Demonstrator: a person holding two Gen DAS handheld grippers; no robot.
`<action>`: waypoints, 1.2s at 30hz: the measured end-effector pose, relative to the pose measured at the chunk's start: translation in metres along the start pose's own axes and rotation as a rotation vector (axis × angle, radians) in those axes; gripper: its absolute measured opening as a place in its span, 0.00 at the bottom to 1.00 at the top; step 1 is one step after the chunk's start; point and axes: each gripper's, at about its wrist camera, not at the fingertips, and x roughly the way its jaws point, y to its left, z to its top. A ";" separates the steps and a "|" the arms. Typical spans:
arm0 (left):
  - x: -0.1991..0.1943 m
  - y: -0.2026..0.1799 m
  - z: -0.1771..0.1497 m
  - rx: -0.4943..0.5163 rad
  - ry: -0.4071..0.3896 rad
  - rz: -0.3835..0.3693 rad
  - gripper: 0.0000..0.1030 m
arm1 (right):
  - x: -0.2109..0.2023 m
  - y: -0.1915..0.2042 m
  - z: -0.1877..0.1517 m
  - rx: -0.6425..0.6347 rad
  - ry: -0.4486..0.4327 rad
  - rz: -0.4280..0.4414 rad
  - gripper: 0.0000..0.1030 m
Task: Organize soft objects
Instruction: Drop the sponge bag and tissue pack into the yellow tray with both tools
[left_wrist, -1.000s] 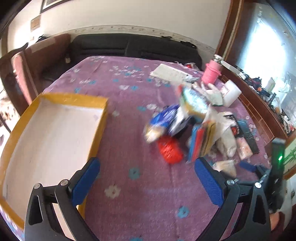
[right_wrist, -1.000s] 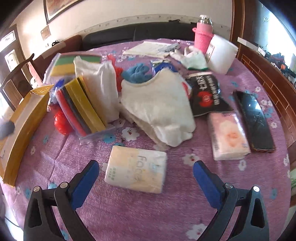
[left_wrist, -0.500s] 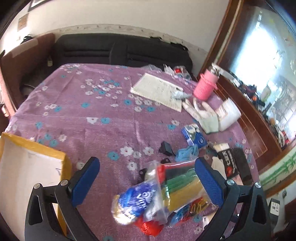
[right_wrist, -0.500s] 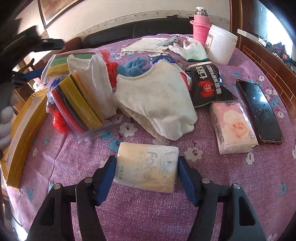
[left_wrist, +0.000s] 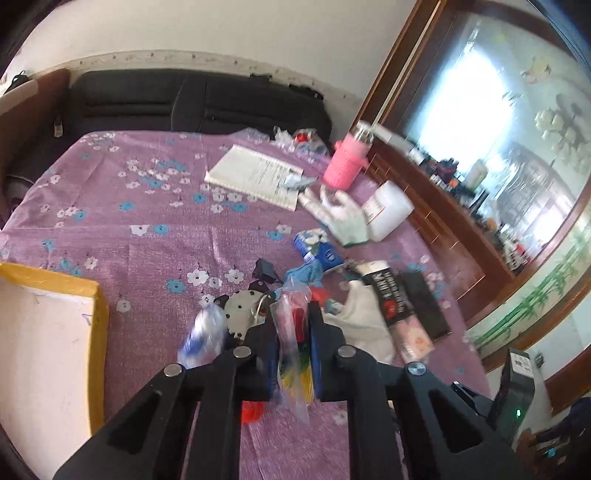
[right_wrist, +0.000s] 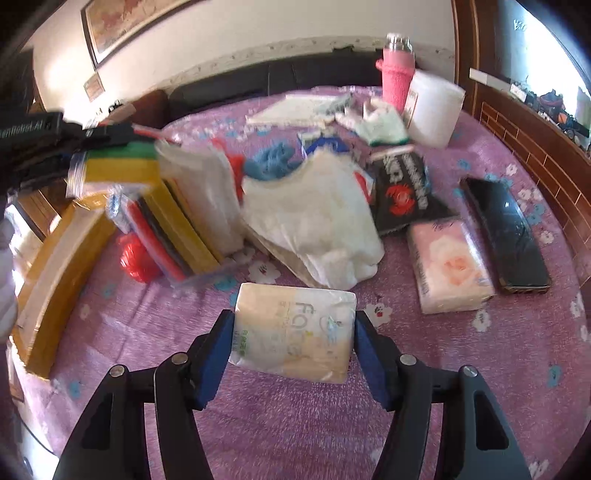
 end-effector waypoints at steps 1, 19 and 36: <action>-0.014 0.002 -0.002 -0.004 -0.024 -0.009 0.13 | -0.006 0.001 0.000 -0.001 -0.014 0.006 0.66; -0.102 0.175 -0.006 -0.187 -0.091 0.174 0.13 | 0.005 0.182 0.054 -0.330 -0.036 0.252 0.66; -0.052 0.284 -0.008 -0.421 -0.038 0.193 0.55 | 0.129 0.326 0.095 -0.628 0.068 0.189 0.77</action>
